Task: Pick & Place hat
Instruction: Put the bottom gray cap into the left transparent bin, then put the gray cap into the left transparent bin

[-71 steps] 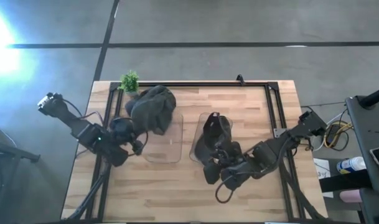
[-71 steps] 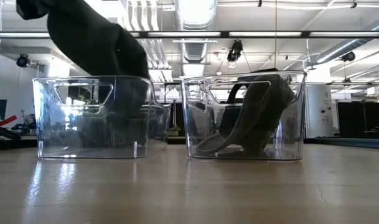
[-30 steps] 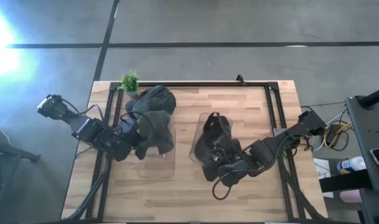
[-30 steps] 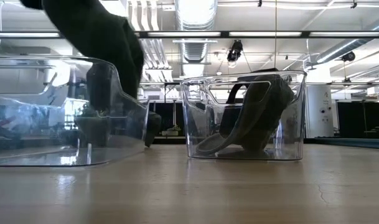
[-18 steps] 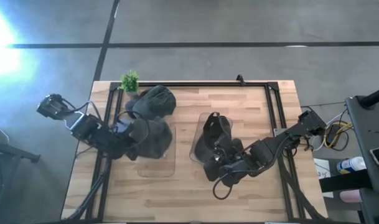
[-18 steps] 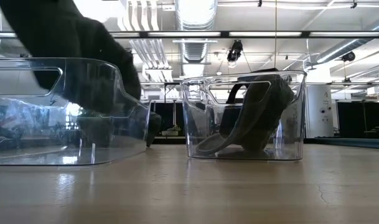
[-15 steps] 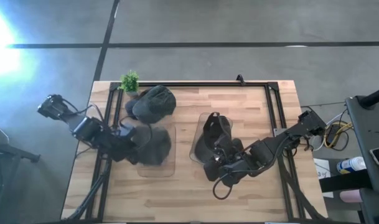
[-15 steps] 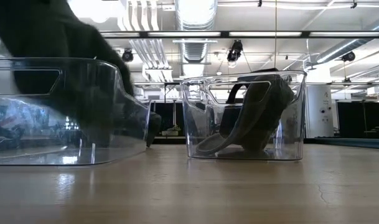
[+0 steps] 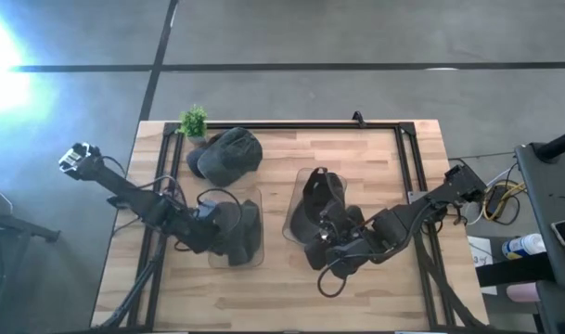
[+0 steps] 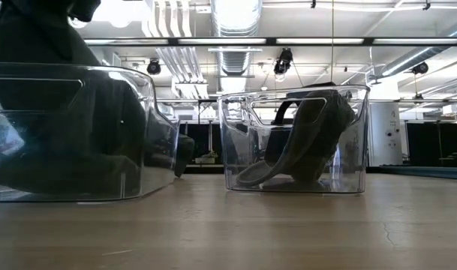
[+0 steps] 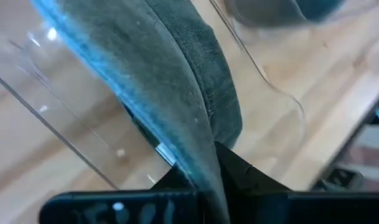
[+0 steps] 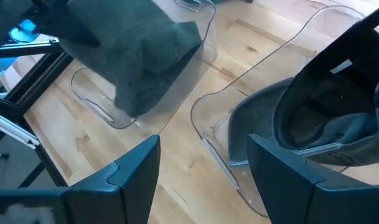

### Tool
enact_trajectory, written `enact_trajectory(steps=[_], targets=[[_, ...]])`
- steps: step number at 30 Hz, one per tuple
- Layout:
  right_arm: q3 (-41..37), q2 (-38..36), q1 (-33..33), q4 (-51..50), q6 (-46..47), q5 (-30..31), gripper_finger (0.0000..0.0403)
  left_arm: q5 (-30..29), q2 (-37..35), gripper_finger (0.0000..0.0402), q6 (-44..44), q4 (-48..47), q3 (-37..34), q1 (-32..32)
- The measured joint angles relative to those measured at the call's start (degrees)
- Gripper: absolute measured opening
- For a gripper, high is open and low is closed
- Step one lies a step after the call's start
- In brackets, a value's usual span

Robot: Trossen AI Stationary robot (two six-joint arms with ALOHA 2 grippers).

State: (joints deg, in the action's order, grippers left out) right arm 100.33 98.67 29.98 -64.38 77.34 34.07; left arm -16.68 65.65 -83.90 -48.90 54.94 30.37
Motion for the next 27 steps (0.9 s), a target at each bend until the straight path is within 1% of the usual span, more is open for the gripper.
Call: enact_trajectory(steps=[4,9,12,14,16,19,22,25,27], targets=[[0.0,0.0,0.0,-0.1,-0.3,-0.5,0.0233,-1.2,1.9,0.0062,0.6,0.5,0.7,0.0],[0.0,0.0,0.0,-0.2,-2.1,-3.2,0.0233,-0.6,4.2,0.014,3.6,0.1,3.9,0.0],[0.0,0.0,0.0,-0.1,-3.3,-4.2,0.0233,-1.0,4.3,0.0179,4.2,-4.5,7.4,0.0],[0.0,0.0,0.0,-0.1,-4.3,-4.3,0.0233,-2.5,3.9,0.0197,4.3,-9.3,10.7,0.0],[0.0,0.0,-0.2,-0.1,-5.7,-4.5,0.0233,-4.7,3.4,0.0209,4.3,-13.9,14.6,0.0],[0.0,-0.3,-1.0,0.1,-8.0,-5.2,0.0233,-9.7,2.7,0.0214,3.8,-21.8,21.0,0.1],[0.0,-0.6,-2.5,0.3,-10.6,-5.9,0.0233,-16.7,2.7,0.0215,-0.9,-32.6,26.1,0.1],[0.0,-0.7,-4.4,0.3,-13.1,-6.2,0.0233,-22.0,2.7,0.0214,-10.6,-41.6,26.3,-0.4],[0.0,-0.7,-5.9,0.4,-14.0,-7.2,0.0233,-24.6,1.7,0.0213,-14.5,-40.2,22.8,-1.4]])
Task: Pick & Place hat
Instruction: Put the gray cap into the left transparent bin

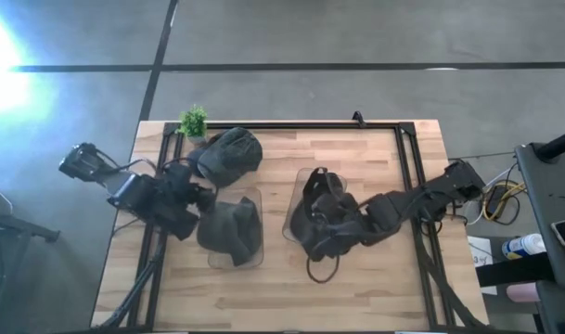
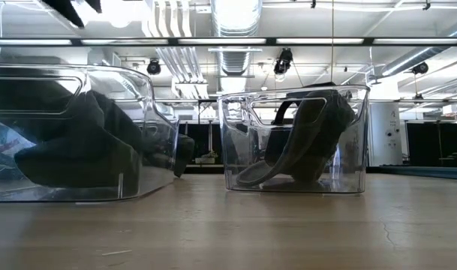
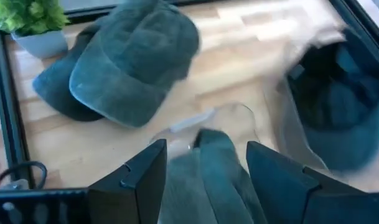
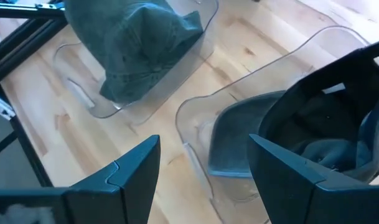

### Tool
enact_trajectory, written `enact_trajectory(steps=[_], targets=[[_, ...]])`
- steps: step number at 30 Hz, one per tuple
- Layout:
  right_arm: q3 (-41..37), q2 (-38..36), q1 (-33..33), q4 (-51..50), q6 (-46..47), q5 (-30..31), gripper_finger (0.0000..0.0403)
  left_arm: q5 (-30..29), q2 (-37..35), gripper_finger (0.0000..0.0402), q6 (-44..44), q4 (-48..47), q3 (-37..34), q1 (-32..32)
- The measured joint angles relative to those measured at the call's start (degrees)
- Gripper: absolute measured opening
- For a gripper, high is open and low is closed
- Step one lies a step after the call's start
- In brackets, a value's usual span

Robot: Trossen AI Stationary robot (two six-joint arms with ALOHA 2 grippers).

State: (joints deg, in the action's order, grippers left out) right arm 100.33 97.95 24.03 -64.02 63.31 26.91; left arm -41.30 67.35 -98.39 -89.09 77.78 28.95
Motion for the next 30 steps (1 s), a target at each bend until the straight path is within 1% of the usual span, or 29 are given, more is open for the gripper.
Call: enact_trajectory(steps=[2,4,8,10,16,19,22,27,30], targets=[[0.0,0.0,-2.0,0.2,-1.0,-1.8,0.0233,-1.8,-1.2,0.0213,-4.7,2.2,-5.1,-1.1],[0.0,0.0,-4.0,0.3,-2.4,-2.8,0.0233,-4.3,-2.5,0.0213,-11.4,2.7,-10.5,-2.6],[0.0,0.1,-7.5,0.5,-6.2,-3.3,0.0233,-6.0,-6.2,0.0213,-23.8,4.8,-20.2,-5.4],[0.0,-0.1,-9.2,0.7,-8.1,-4.1,0.0233,-6.8,-9.2,0.0213,-27.3,7.7,-24.3,-6.3],[0.0,-0.4,-15.0,1.8,-12.6,-8.5,0.0233,-7.5,-17.2,0.0213,-29.0,17.8,-35.2,-11.6],[0.0,-0.4,-17.3,2.1,-13.9,-9.8,0.0233,-6.2,-20.9,0.0213,-29.0,25.2,-40.5,-15.3],[0.0,-0.5,-19.3,2.3,-15.4,-10.4,0.0233,-4.1,-23.8,0.0213,-25.9,33.5,-45.3,-18.9],[0.0,-0.5,-21.7,2.5,-16.2,-10.4,0.0233,0.0,-26.0,0.0213,-21.0,42.7,-51.7,-26.1],[0.0,-0.5,-22.5,2.5,-16.8,-10.5,0.0233,0.7,-25.7,0.0213,-18.8,46.7,-54.2,-30.8]])
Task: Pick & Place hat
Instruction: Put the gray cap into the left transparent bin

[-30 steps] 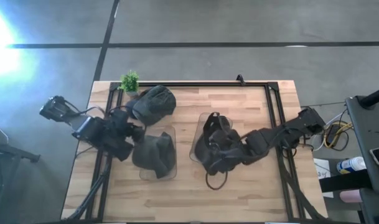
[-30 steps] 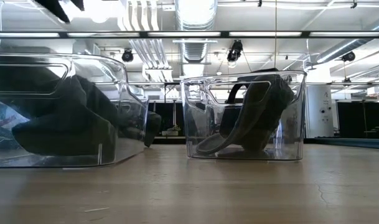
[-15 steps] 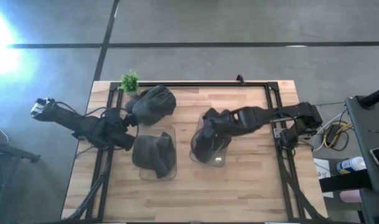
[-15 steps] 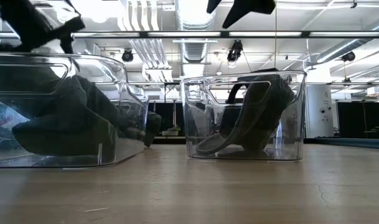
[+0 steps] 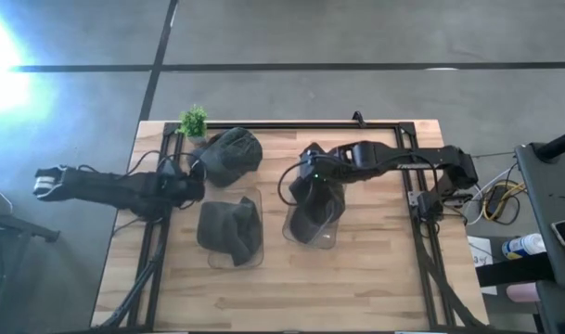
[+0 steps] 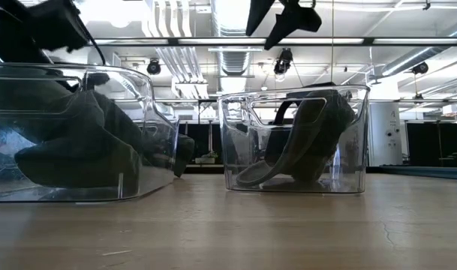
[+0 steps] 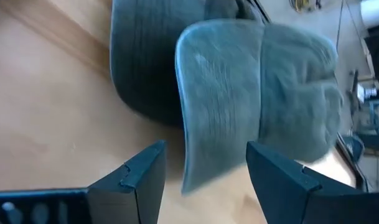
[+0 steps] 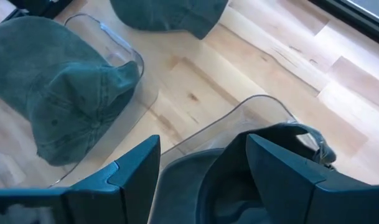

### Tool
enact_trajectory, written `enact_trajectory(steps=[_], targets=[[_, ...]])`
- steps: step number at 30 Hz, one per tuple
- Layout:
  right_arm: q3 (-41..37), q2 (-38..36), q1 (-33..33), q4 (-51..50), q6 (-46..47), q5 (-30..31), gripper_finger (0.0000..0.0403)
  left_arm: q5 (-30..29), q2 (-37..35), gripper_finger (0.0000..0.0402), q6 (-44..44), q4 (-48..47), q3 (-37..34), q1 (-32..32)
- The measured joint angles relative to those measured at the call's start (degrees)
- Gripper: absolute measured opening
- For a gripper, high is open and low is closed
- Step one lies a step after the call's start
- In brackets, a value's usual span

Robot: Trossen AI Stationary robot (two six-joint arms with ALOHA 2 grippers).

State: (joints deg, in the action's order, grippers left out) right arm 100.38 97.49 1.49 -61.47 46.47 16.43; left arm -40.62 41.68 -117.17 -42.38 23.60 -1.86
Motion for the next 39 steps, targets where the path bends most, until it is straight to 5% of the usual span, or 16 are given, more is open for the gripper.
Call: enact_trajectory(steps=[15,19,29,39], targets=[[0.0,0.0,-1.8,-0.4,0.2,-0.4,0.0233,12.4,10.3,0.0211,25.5,29.0,-5.8,-24.0],[0.0,0.0,-1.9,-1.8,1.0,-0.5,0.0233,15.7,11.9,0.0183,31.4,32.5,-4.4,-25.3],[0.0,0.0,-1.9,-2.0,1.1,-0.4,0.0233,17.2,12.3,0.002,36.5,37.7,-3.0,-25.3],[0.0,-0.2,-1.9,-3.3,1.1,-0.4,0.0233,17.4,11.4,0.0009,37.3,38.8,-2.5,-24.3]])
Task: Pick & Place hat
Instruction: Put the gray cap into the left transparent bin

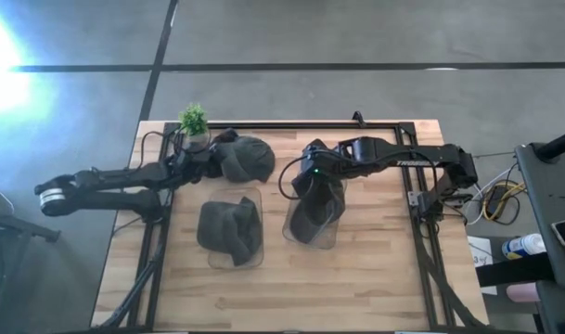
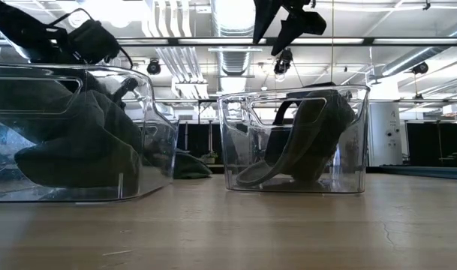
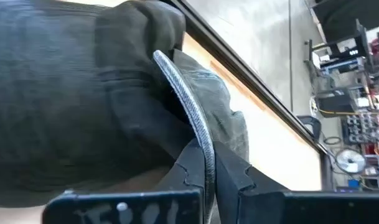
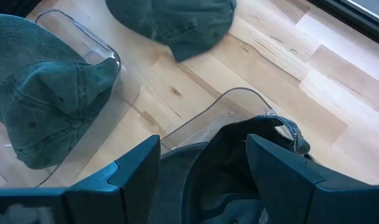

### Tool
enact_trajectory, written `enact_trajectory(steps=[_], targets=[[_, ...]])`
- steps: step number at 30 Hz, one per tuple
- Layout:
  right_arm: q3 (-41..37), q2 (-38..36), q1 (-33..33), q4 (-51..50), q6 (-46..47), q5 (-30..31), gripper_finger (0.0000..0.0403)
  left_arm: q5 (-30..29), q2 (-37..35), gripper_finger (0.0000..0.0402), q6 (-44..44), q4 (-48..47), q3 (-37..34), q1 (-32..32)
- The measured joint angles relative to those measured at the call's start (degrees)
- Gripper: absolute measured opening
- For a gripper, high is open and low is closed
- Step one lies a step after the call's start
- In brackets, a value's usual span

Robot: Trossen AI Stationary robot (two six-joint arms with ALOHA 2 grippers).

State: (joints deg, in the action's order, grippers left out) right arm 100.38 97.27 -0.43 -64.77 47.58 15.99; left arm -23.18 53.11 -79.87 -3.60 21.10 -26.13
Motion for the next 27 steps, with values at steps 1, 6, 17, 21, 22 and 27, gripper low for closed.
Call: enact_trajectory(steps=[1,6,17,21,22,27], targets=[[0.0,-0.1,0.0,0.0,0.0,0.0,0.0233,0.0,-0.3,0.0009,0.0,-0.1,0.6,0.5],[0.0,-1.6,0.1,-1.3,0.3,0.7,0.0233,-0.3,-1.9,0.0007,2.1,-0.8,4.1,4.0],[0.0,-3.5,1.2,-5.4,1.8,3.7,0.0233,-3.9,-4.0,0.0007,8.0,-17.5,21.2,18.9],[0.0,-3.8,1.7,-6.1,1.8,3.7,0.0233,-8.2,-4.0,0.0007,7.5,-32.4,31.2,27.1],[0.0,-3.8,1.8,-6.1,1.8,3.7,0.0233,-10.0,-4.0,0.0007,7.0,-34.6,33.7,29.3],[-0.1,-3.9,2.4,-6.2,1.9,5.2,0.0233,-19.6,-3.9,0.0007,5.0,-39.3,43.4,40.3]])
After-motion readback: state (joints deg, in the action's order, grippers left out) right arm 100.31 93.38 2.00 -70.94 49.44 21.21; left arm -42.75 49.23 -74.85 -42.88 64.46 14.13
